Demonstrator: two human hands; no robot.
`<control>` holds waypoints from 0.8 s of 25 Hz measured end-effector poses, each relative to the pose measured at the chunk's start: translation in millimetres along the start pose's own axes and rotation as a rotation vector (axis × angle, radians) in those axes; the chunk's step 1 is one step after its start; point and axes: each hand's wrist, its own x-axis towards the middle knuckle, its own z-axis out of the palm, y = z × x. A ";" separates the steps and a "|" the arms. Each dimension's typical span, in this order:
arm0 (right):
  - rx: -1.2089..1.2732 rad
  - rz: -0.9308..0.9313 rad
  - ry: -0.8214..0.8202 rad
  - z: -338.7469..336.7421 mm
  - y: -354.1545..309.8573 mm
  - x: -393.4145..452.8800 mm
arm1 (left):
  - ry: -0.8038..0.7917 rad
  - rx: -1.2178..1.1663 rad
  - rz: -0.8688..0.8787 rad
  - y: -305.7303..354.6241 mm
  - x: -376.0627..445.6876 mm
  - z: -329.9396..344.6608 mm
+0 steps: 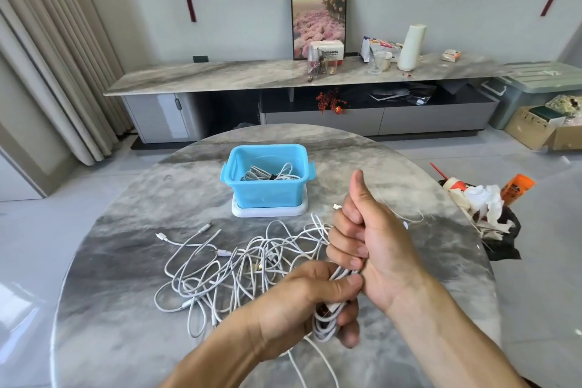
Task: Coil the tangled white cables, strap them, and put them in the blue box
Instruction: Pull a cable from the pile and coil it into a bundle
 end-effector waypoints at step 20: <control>-0.102 -0.131 -0.149 -14.8 -19.4 25.4 | 0.289 0.111 0.184 4.7 9.9 6.3</control>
